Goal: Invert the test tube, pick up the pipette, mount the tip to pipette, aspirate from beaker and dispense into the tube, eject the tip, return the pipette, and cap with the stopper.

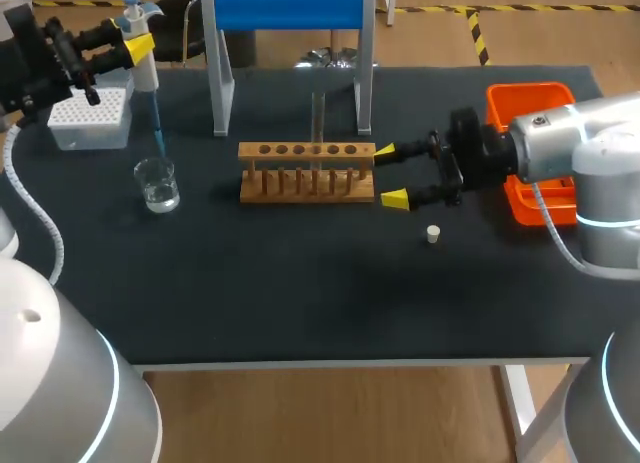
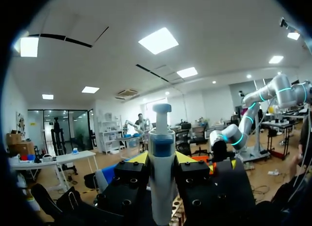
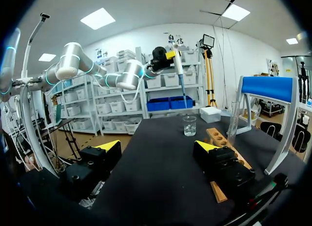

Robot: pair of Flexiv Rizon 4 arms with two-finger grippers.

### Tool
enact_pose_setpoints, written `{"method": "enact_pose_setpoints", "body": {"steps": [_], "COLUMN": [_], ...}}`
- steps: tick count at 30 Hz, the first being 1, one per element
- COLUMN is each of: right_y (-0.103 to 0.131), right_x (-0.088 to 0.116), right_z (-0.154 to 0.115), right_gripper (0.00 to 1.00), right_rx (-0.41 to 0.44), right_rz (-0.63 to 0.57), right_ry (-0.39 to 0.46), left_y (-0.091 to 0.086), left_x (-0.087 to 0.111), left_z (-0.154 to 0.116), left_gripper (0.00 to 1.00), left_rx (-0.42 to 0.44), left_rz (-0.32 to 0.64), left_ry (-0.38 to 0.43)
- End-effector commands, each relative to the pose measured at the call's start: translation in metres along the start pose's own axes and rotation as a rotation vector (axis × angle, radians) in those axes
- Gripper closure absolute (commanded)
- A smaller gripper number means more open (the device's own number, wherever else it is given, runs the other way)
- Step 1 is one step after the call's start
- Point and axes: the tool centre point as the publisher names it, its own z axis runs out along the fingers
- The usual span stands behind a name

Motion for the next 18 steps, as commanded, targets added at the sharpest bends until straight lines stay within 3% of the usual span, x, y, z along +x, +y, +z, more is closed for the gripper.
{"method": "enact_pose_setpoints", "body": {"steps": [1,18], "right_y": [0.001,0.001], "right_x": [0.001,0.001], "right_z": [-0.001,-0.001], "right_gripper": [0.0,0.0], "right_rx": [0.002,0.002], "right_rz": [0.0,0.0], "right_ry": [0.0,0.0], "left_y": [0.006,0.023], "left_x": [-0.003,-0.022], "left_z": [-0.01,-0.017], "left_gripper": [1.0,1.0], "left_rx": [0.023,0.006], "left_rz": [-0.002,-0.044], "left_ry": [-0.007,-0.012]}}
